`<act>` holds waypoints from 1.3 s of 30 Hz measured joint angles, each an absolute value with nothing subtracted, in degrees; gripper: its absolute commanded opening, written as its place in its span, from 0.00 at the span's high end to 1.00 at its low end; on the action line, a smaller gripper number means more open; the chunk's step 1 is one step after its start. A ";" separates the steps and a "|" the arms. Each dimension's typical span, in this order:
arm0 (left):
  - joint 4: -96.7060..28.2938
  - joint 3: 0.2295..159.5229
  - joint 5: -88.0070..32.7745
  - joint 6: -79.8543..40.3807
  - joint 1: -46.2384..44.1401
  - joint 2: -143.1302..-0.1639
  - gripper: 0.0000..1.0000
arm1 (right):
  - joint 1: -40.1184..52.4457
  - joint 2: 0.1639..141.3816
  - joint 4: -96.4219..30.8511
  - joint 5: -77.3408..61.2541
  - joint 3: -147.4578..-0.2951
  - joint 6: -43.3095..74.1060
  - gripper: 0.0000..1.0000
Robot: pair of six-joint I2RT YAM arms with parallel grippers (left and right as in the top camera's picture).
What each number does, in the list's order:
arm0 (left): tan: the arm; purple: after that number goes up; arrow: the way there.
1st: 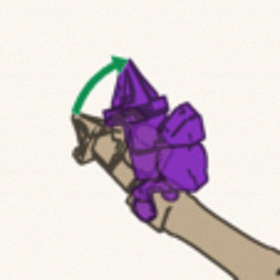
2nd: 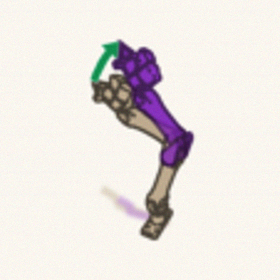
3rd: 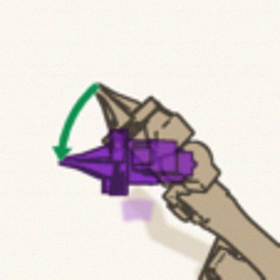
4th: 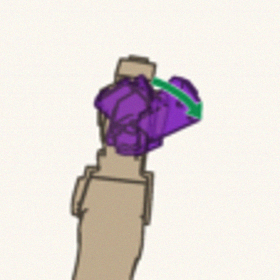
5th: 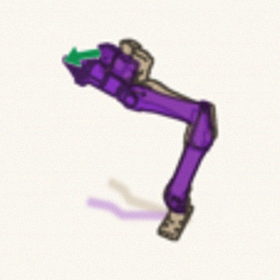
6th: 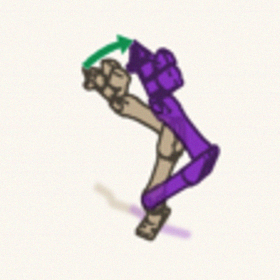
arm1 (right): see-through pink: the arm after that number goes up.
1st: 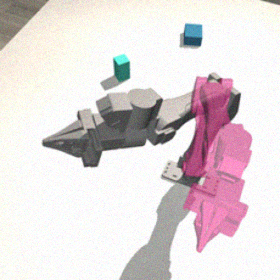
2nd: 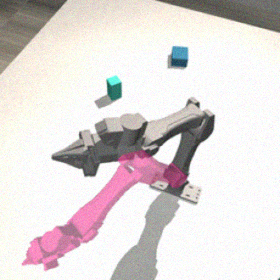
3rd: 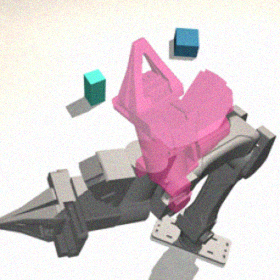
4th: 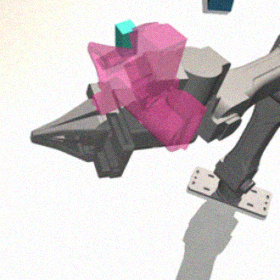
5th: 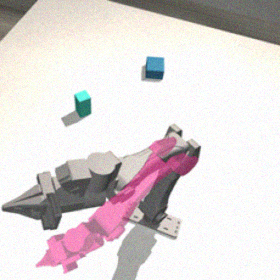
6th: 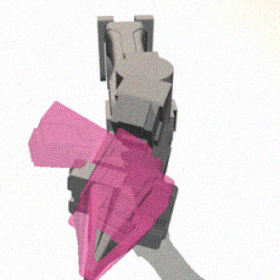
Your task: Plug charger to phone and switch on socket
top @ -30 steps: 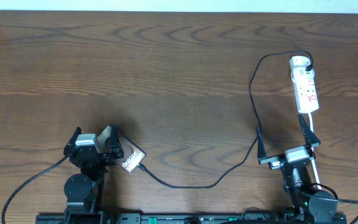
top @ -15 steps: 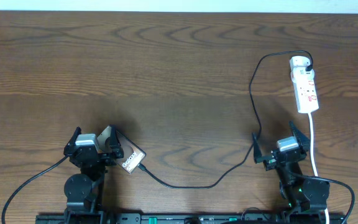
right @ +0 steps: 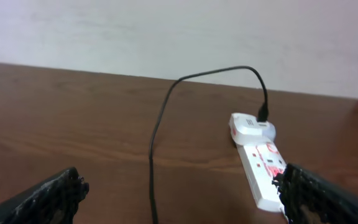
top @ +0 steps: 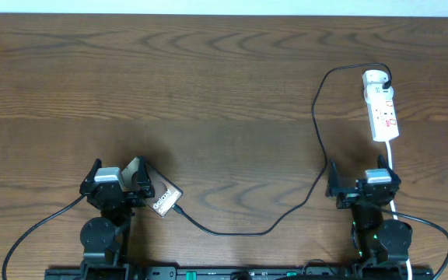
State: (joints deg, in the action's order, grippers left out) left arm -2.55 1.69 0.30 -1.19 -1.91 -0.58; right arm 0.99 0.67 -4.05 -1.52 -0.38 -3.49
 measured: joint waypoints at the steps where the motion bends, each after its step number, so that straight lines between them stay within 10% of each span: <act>1: -2.55 1.69 0.30 -1.19 -1.91 -0.58 0.08 | 0.99 0.67 -4.08 -1.08 -0.38 -2.57 0.01; 39: -2.55 1.69 0.30 -1.19 -1.91 -0.58 0.08 | 0.99 0.67 -4.05 0.01 -0.38 1.96 0.01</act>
